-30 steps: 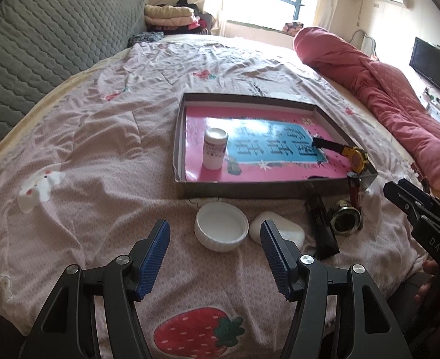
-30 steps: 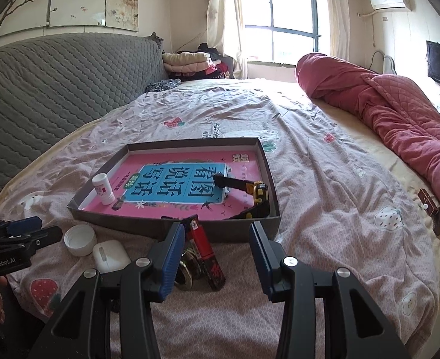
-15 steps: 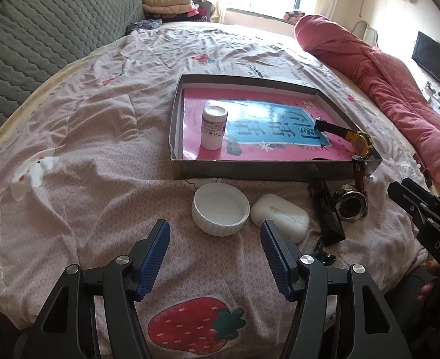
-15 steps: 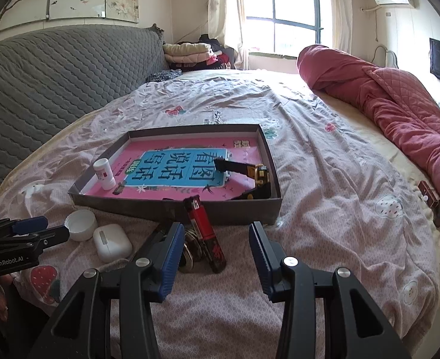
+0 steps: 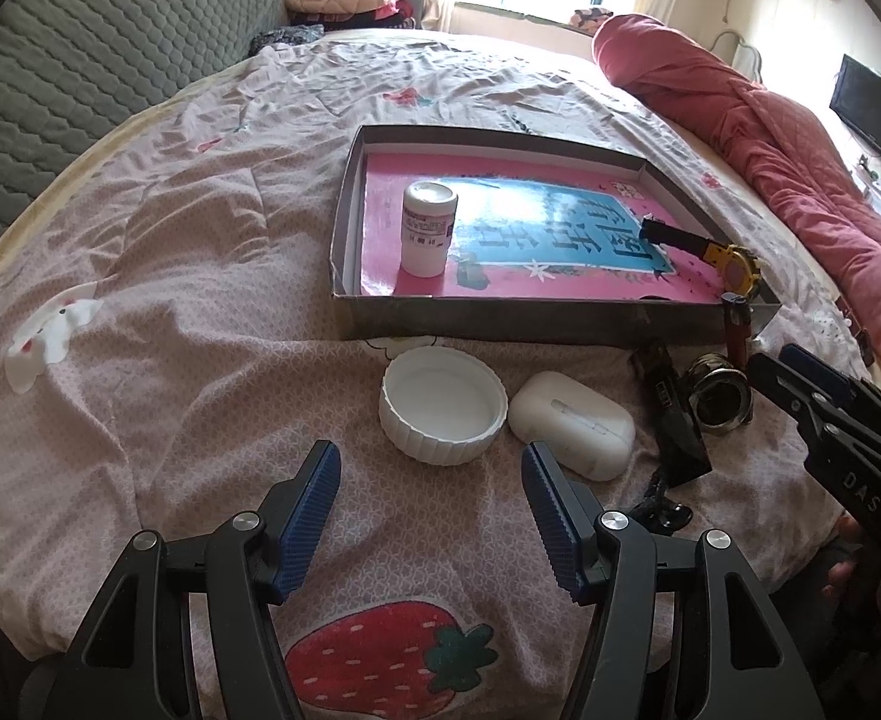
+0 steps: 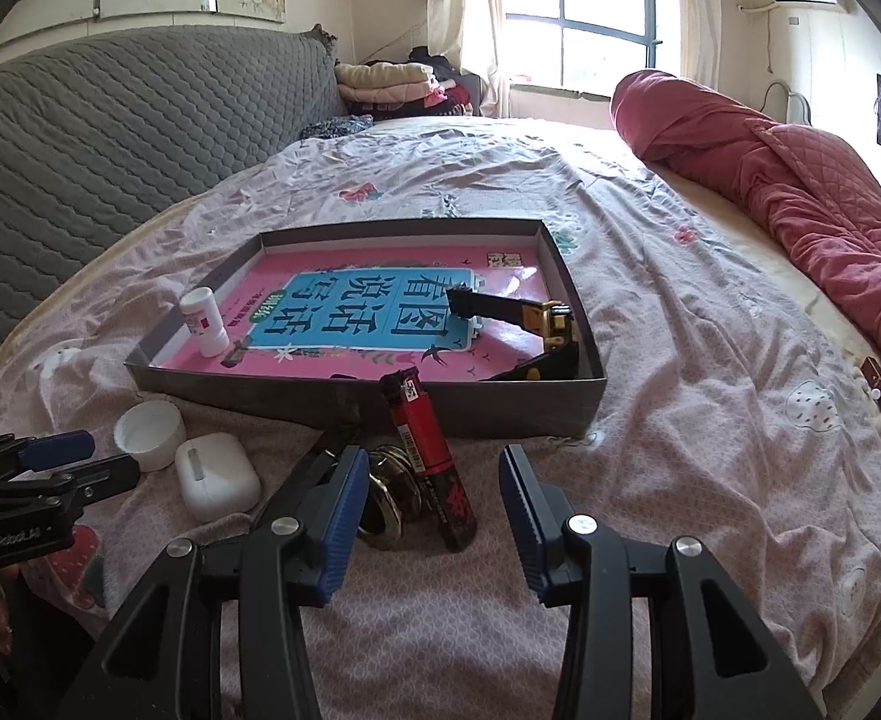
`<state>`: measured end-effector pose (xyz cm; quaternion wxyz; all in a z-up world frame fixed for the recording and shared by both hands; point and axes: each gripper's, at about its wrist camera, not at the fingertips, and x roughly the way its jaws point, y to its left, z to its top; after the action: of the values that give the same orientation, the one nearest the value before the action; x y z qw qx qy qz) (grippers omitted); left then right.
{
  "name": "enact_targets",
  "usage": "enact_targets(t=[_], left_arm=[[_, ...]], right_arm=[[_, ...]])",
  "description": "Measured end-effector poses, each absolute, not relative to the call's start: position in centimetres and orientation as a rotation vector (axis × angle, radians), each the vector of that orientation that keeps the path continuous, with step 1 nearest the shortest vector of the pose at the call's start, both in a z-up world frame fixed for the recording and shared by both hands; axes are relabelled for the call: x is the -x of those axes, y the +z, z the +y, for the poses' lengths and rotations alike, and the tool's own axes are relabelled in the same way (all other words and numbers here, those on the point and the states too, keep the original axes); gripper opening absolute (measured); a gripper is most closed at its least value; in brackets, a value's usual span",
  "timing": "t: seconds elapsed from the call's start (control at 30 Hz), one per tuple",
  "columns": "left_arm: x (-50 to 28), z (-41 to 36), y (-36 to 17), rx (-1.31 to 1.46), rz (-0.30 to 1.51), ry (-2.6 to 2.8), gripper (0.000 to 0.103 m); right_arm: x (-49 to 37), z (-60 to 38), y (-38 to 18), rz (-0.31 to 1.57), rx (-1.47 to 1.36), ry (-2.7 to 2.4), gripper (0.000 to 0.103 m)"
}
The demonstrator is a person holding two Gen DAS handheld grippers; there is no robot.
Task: Organize rigid objects
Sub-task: 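Grasp the red lighter with the right tool while the left tool grasps the white bottle cap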
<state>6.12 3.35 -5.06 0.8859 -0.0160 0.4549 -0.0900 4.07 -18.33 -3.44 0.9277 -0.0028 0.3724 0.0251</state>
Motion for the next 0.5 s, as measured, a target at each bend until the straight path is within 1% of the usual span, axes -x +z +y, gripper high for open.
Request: enact_targets(t=[0.5], left_arm=[[-7.2, 3.1, -5.9, 0.043, 0.945, -0.169, 0.065]], right_arm=[[-6.2, -18.5, -4.1, 0.762, -0.049, 0.074, 0.045]])
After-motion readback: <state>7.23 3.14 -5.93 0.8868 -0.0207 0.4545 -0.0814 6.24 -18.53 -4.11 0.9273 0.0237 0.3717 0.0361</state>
